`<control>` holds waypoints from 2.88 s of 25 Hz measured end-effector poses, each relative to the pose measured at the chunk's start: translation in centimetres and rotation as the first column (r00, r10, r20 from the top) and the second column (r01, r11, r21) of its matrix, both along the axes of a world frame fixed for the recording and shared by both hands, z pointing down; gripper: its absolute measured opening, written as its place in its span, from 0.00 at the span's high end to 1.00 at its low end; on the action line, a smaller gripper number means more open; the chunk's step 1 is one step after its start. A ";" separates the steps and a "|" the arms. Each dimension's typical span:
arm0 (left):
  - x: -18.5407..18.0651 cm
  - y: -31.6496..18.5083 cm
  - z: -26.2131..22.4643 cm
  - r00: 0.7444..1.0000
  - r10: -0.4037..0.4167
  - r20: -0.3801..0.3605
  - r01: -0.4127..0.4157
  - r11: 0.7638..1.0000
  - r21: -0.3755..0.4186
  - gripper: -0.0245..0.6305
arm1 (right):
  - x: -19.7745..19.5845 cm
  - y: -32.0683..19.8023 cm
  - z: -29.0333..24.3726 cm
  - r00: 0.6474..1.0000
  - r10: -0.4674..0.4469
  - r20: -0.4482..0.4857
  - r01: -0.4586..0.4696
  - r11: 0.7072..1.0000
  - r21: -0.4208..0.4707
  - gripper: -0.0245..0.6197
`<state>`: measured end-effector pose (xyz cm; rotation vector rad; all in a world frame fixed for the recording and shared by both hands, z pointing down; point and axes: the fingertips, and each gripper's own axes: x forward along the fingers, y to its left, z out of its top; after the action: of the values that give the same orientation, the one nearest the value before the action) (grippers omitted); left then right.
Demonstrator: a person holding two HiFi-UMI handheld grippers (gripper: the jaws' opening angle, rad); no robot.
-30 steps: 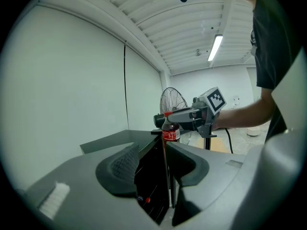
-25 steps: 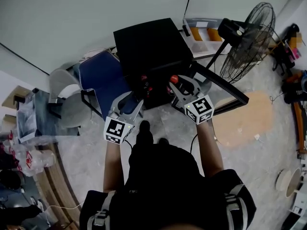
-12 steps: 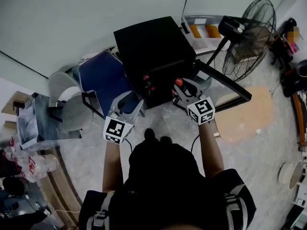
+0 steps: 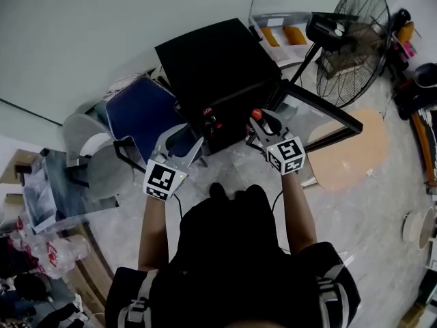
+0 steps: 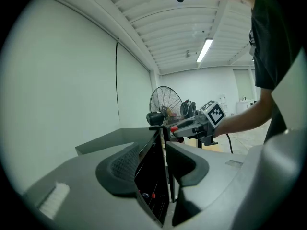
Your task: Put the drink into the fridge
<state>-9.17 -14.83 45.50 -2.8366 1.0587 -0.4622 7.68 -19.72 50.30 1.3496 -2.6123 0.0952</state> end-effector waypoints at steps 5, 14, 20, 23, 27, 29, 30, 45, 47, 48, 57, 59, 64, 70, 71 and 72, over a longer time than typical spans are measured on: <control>-0.5 -0.4 0.9 1.000 0.028 0.010 -0.027 0.999 -0.022 0.69 | -0.2 -0.5 1.3 1.000 0.028 0.000 -0.028 1.000 -0.009 0.76; -0.7 -1.3 1.8 1.000 -0.003 0.025 0.004 0.999 -0.037 0.69 | 0.7 -2.4 4.6 0.999 0.038 0.018 -0.038 0.999 -0.037 0.76; -0.9 -1.5 2.6 0.999 -0.048 0.018 0.049 0.997 -0.061 0.69 | 1.2 -4.1 7.3 1.000 0.030 0.006 -0.030 0.998 -0.064 0.76; -1.1 -1.6 2.9 0.997 -0.069 0.017 0.070 0.995 -0.071 0.69 | 1.3 -4.9 8.6 0.999 0.031 -0.010 -0.032 0.997 -0.075 0.76; -1.2 -1.9 2.9 0.995 -0.095 0.023 0.097 0.992 -0.076 0.69 | 1.6 -6.3 10.6 0.998 0.042 -0.046 -0.046 0.996 -0.080 0.76; -1.4 -1.9 2.8 0.994 -0.109 0.023 0.110 0.991 -0.078 0.69 | 1.7 -6.9 11.6 0.998 0.041 -0.046 -0.045 0.995 -0.089 0.76; -1.5 -1.9 2.7 0.993 -0.117 0.021 0.118 0.990 -0.077 0.69 | 1.7 -7.2 12.0 0.998 0.040 -0.046 -0.044 0.995 -0.093 0.76; -6.1 -2.2 2.1 0.947 -0.291 -0.133 0.272 0.951 -0.146 0.69 | 2.5 -13.0 19.5 0.996 0.065 -0.069 -0.074 0.989 -0.129 0.76; -6.7 -2.4 2.3 0.945 -0.306 -0.115 0.289 0.947 -0.141 0.69 | 2.3 -13.7 20.2 0.995 0.060 -0.081 -0.070 0.989 -0.127 0.76; -6.9 -2.4 2.4 0.945 -0.310 -0.109 0.294 0.945 -0.141 0.69 | 2.1 -14.0 20.5 0.995 0.058 -0.084 -0.069 0.990 -0.125 0.76; -6.9 -2.2 3.6 0.949 -0.309 -0.068 0.296 0.943 -0.153 0.69 | 0.7 -17.1 22.8 0.993 0.044 -0.107 -0.055 0.993 -0.107 0.76; -7.2 -2.4 3.9 0.948 -0.312 -0.062 0.300 0.941 -0.154 0.69 | 0.3 -17.7 23.1 0.993 0.050 -0.109 -0.061 0.993 -0.102 0.76; -7.4 -3.1 5.1 0.948 -0.314 -0.046 0.302 0.937 -0.173 0.69 | -0.3 -19.1 24.0 0.991 0.057 -0.125 -0.069 0.993 -0.092 0.75; -7.2 -3.5 5.4 0.953 -0.303 -0.029 0.293 0.939 -0.177 0.69 | -0.5 -19.8 25.3 0.988 0.058 -0.143 -0.072 0.993 -0.093 0.75; -7.3 -3.6 5.6 0.953 -0.300 -0.028 0.291 0.940 -0.178 0.69 | -0.4 -19.7 25.5 0.988 0.060 -0.144 -0.073 0.993 -0.089 0.75; -7.3 -3.8 5.7 0.954 -0.300 -0.025 0.290 0.940 -0.180 0.69 | -0.2 -19.6 25.6 0.988 0.063 -0.139 -0.076 0.993 -0.086 0.75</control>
<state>-16.52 -18.59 51.22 -2.8581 1.5386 -0.5298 7.44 -39.36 75.94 1.3659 -2.4195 0.1261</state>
